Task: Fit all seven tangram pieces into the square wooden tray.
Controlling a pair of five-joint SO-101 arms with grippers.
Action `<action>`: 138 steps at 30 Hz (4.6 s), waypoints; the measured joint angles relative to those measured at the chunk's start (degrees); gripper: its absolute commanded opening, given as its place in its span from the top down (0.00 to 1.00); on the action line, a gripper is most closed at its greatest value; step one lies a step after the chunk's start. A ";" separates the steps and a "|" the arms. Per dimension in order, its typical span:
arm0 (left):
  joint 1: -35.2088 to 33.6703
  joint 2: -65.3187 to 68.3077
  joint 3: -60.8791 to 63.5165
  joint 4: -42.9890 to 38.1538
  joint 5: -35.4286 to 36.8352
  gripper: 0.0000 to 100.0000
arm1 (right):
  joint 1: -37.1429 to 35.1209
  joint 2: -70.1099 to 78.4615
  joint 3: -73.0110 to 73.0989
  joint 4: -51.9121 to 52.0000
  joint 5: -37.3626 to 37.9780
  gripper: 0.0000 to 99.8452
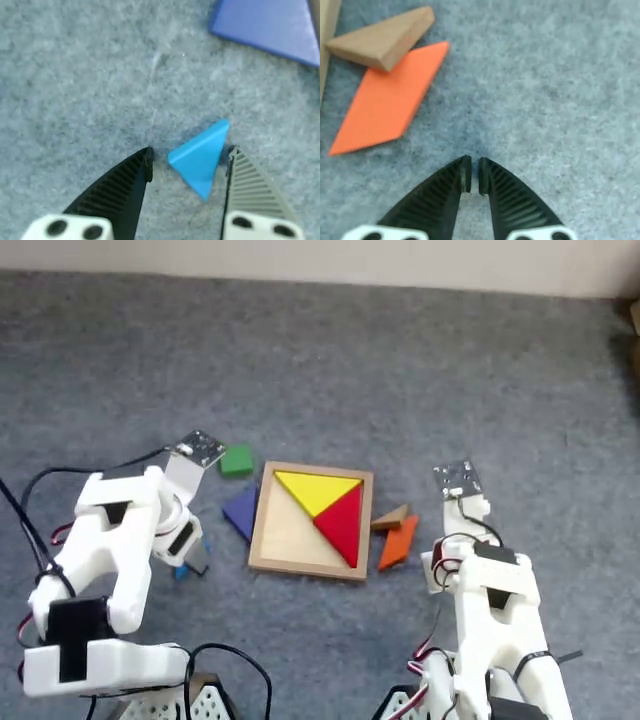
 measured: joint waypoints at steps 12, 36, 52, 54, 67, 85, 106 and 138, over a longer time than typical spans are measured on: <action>0.18 0.26 -0.62 0.00 0.00 0.82 | 0.00 0.00 0.00 -0.09 0.00 0.95; 4.40 0.70 -11.16 14.24 0.09 0.88 | 0.00 0.00 0.00 -0.09 0.00 0.95; 25.32 -8.00 -15.03 19.25 0.09 0.88 | 0.00 0.00 0.00 -0.09 0.00 0.95; 28.04 -7.21 -15.03 17.85 0.09 0.88 | 0.00 0.00 0.00 -0.09 0.00 0.95; 37.98 6.59 -25.76 14.42 -3.96 0.83 | 0.00 0.00 0.00 -0.09 0.00 0.95; 42.02 12.13 -35.08 16.70 -4.04 0.74 | 0.00 0.00 0.00 -0.09 0.00 0.95; 12.13 9.14 -39.47 15.82 22.77 0.67 | 0.70 -0.79 1.76 -1.41 0.00 0.95; 11.52 51.08 -81.05 27.08 32.97 0.85 | 0.70 -0.79 1.93 -1.67 0.00 0.95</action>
